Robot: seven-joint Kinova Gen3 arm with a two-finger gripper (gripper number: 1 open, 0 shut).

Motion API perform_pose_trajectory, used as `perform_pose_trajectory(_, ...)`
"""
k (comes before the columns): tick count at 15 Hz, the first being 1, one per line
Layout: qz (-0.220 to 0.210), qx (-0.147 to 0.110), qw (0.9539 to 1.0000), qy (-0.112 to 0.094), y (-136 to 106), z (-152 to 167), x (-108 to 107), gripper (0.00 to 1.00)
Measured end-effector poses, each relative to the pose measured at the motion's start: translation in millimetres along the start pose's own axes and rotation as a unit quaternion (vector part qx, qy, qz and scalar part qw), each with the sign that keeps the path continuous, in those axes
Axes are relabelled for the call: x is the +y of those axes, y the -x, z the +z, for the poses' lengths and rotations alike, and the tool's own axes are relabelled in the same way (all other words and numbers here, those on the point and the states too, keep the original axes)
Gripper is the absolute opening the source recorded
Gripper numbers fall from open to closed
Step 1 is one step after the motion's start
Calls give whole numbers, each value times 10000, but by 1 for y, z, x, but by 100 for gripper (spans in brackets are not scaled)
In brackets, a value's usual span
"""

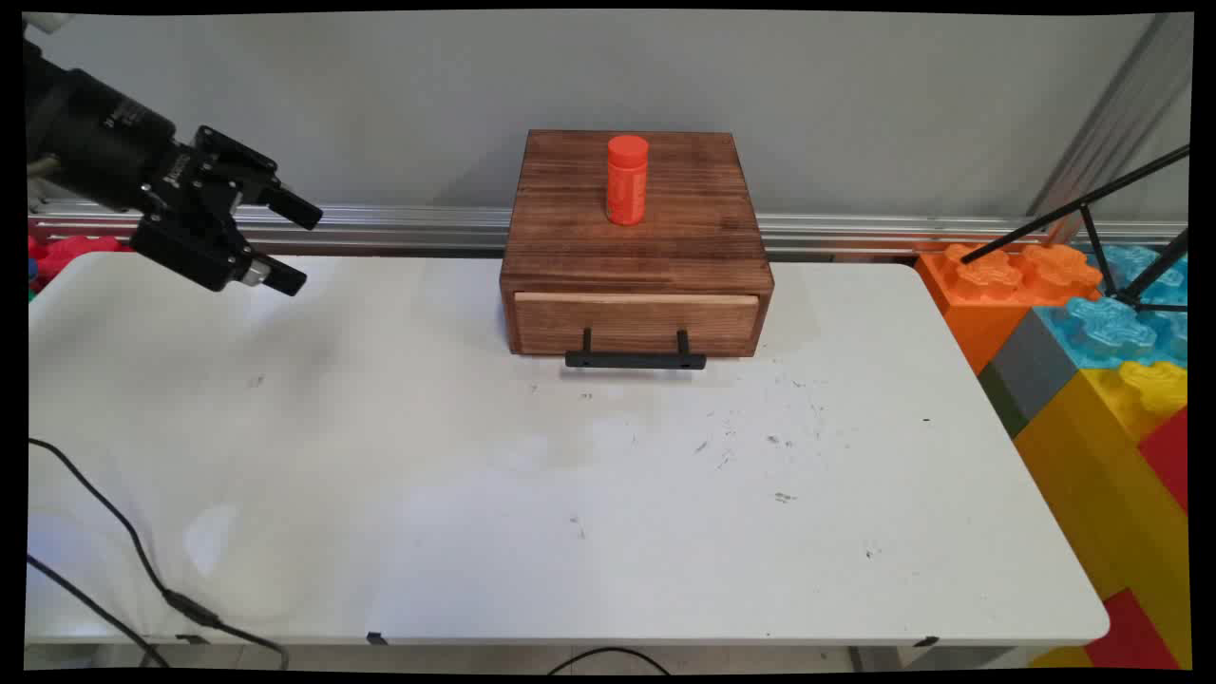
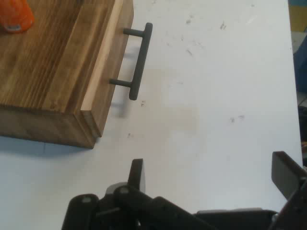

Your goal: Open the drawer

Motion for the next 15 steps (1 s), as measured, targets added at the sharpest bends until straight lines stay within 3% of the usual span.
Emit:
perform_pose_trajectory(9, -75, -82, 9999, -103, -31, 19, 0, 100)
perform_pose_trajectory(15, -28, -205, 9995, -244, -79, 62, -4, 100)
